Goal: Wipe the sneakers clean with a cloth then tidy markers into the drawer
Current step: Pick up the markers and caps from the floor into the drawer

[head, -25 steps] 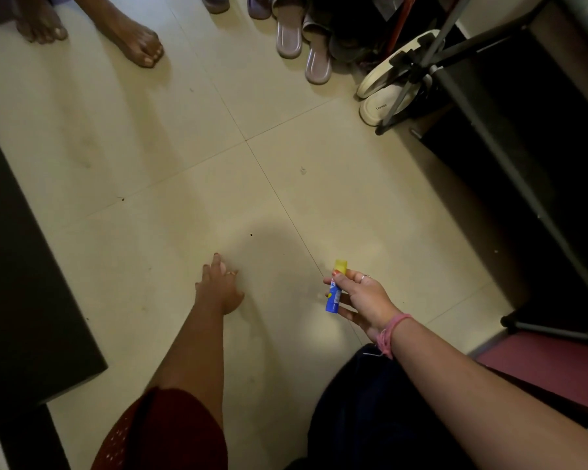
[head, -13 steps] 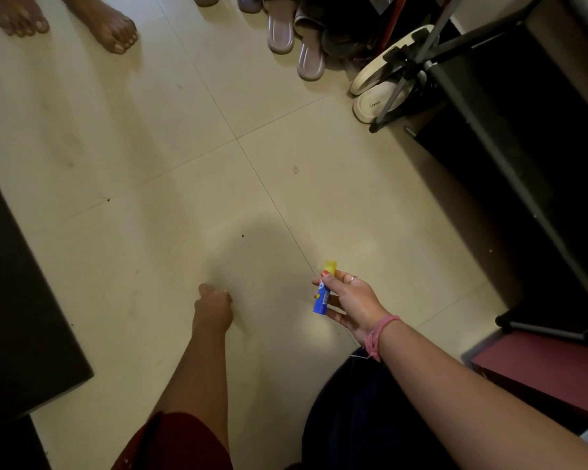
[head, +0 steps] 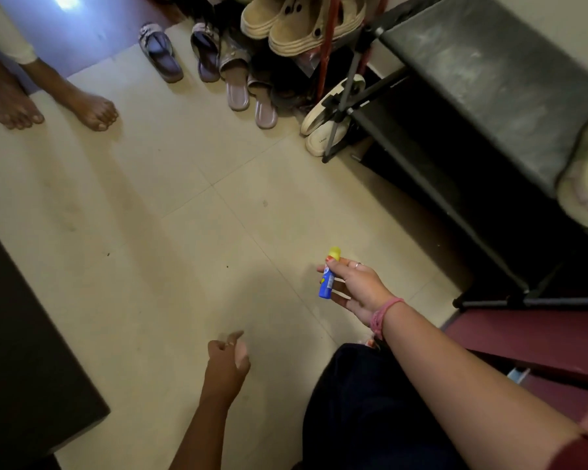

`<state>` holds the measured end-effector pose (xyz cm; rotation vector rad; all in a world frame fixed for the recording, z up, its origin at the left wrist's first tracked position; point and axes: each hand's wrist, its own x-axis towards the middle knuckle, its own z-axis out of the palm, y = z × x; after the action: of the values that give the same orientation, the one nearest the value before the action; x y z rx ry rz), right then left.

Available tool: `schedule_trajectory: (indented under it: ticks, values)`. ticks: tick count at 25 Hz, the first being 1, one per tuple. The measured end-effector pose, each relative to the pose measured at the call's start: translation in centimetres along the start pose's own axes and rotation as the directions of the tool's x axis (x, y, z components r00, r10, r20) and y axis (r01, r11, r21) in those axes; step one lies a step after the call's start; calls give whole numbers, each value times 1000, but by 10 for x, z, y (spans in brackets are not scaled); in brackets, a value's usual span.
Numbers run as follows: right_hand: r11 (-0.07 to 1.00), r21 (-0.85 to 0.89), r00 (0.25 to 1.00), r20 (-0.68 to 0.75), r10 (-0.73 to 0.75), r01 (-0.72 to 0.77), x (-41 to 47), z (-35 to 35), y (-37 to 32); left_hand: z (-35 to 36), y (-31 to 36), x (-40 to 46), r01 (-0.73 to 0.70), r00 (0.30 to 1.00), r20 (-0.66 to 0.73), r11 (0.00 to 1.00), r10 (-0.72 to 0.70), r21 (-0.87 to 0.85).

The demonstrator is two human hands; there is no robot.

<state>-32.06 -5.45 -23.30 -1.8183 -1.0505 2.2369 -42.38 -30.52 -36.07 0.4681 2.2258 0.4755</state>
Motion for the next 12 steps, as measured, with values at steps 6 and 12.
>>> schedule_trajectory:
  ticks: [6,12]
  values:
    - [984,141,994,-41,-105,110,-90,-47,-25,-30,122,-70,-143,987,-130,887,95,-439]
    - [887,385,962,-195,-193,256,-200,-124,-24,-38,244,-155,-365,918,-75,757,389,-541]
